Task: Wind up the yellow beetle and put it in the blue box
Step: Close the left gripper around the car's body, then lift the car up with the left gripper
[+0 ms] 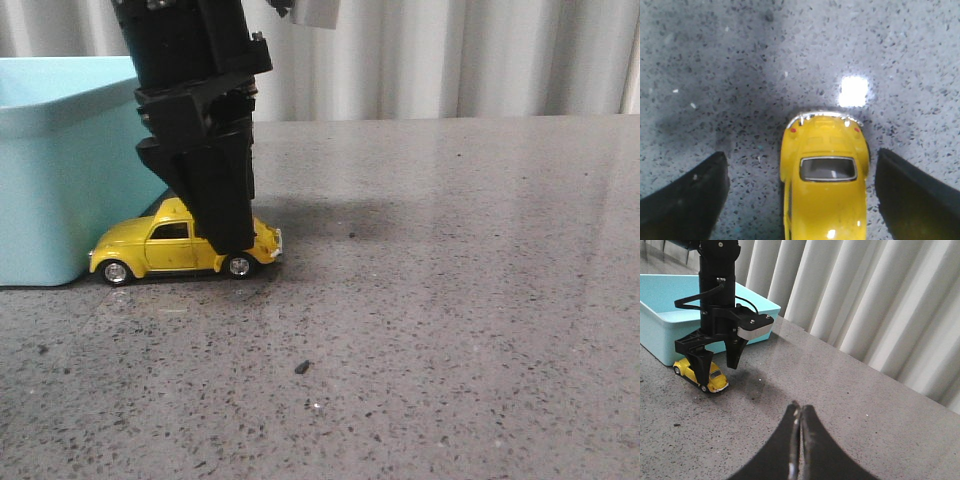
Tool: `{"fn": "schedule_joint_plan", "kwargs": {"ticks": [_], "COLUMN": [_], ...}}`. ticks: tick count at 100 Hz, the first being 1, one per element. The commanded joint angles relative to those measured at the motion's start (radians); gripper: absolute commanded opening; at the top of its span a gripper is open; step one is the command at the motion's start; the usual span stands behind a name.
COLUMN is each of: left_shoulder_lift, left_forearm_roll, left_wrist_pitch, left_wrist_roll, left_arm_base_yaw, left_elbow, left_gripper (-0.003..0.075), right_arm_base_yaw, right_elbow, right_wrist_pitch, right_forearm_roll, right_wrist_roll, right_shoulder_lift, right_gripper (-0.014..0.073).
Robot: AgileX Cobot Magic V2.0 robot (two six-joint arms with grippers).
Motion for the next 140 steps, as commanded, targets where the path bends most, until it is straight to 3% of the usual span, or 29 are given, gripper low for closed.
{"fn": "schedule_joint_plan", "kwargs": {"ticks": [1, 79, 103, 140], "left_shoulder_lift": [-0.042, -0.149, -0.132, -0.121], "left_forearm_roll": [-0.023, -0.027, 0.074, 0.087], "left_wrist_pitch": [0.048, 0.047, 0.043, -0.083], "left_wrist_roll": [-0.025, -0.061, -0.061, -0.061], "left_arm_base_yaw": [0.002, 0.004, 0.005, 0.006], "left_elbow": [-0.024, -0.023, 0.050, 0.092], "left_gripper": [0.0547, 0.0547, 0.0547, 0.0547], "right_arm_base_yaw": [0.001, 0.001, 0.001, 0.001], "right_elbow": [-0.019, 0.026, 0.028, 0.028], "right_wrist_pitch": [-0.069, -0.076, -0.076, -0.088], "right_forearm_roll": [0.012, 0.029, 0.065, 0.066], "right_wrist_roll": [-0.009, -0.008, -0.008, -0.008], "right_shoulder_lift": [0.018, 0.018, 0.018, 0.018], "right_gripper": [-0.0043, -0.0043, -0.0043, -0.0043]}}
